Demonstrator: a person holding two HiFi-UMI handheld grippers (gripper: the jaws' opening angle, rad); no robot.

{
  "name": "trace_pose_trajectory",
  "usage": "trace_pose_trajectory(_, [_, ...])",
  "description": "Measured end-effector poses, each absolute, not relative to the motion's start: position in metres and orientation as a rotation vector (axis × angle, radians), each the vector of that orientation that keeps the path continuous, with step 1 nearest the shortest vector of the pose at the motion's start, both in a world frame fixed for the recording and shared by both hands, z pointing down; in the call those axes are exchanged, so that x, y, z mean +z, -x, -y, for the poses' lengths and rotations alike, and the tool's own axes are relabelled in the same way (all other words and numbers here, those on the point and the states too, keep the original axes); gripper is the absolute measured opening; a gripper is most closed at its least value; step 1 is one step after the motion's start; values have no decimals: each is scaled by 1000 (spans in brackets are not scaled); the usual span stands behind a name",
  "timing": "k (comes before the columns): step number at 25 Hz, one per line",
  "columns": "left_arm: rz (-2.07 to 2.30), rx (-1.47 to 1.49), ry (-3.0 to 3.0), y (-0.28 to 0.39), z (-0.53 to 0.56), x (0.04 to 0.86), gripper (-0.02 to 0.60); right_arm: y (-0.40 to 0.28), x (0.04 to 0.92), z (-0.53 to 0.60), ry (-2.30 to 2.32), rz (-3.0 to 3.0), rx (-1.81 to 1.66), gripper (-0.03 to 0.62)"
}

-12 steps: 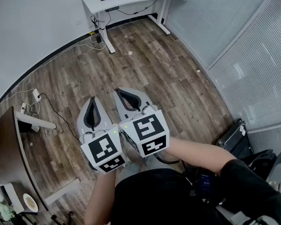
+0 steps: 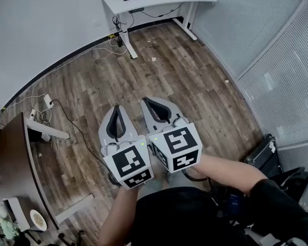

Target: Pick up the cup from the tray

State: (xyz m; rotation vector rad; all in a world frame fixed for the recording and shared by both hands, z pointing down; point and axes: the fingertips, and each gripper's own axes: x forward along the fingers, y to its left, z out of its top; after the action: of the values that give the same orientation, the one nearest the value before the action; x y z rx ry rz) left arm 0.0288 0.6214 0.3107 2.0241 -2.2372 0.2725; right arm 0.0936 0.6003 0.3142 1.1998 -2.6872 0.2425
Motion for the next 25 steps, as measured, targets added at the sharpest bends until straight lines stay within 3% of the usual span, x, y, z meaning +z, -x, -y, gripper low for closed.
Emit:
trace_pose_trajectory(13, [2192,253,-2044,10,-616,320,3,-59,320,-596,-1266,2652,233,11])
trace_pose_trajectory(25, [2233,270,-2026,15,-547,311,3,-51,309,-526,-1231,2708,210,11])
